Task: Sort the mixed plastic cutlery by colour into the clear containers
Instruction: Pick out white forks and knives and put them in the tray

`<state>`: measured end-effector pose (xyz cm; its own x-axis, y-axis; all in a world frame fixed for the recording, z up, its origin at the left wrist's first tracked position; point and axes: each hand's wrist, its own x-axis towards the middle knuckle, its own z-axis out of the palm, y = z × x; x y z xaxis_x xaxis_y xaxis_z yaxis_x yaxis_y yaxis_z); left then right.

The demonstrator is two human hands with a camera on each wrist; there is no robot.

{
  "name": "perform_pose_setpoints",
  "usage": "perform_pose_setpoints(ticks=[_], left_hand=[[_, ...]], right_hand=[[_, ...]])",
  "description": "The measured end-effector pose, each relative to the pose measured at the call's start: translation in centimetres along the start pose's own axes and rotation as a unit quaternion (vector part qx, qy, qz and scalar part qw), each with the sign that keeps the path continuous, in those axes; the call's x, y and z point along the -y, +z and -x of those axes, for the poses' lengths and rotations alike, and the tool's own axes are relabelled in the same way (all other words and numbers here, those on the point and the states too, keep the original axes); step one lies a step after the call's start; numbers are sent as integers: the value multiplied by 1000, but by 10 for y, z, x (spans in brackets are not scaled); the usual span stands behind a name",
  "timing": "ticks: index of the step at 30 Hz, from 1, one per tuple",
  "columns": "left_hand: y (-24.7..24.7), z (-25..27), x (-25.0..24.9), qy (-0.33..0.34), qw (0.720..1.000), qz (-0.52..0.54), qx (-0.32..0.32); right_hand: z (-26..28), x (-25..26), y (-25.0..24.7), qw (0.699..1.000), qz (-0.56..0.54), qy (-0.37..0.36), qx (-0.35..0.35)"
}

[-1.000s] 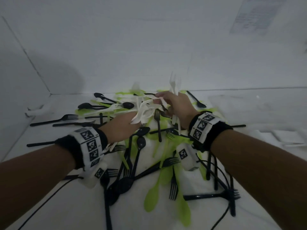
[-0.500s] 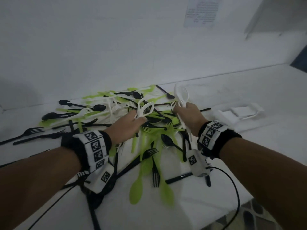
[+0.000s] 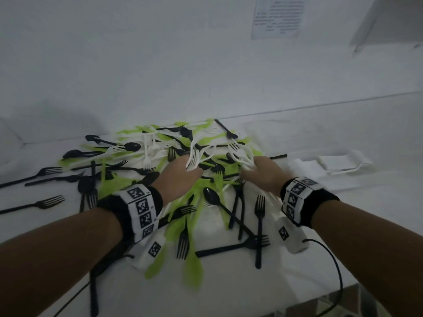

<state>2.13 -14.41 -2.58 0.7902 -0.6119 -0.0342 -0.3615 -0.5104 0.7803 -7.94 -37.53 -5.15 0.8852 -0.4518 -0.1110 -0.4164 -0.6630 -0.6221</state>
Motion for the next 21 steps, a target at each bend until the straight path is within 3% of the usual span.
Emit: perform_pose_setpoints(ticks=[5,9,14,21], left_hand=[[12,8,0,-71,996,19,-56],[11,19,1,-99,989,18,-112],[8,38,9,-111,979,24,-172],[4,47,19,-114,980,-10,-163]], right_hand=[[-2,5,-3,980,61,-157,101],[-3,24,10,918,222,-280,170],[-12,34,22,906,275,-293,134],[-20,32,20,891,288,-321,143]])
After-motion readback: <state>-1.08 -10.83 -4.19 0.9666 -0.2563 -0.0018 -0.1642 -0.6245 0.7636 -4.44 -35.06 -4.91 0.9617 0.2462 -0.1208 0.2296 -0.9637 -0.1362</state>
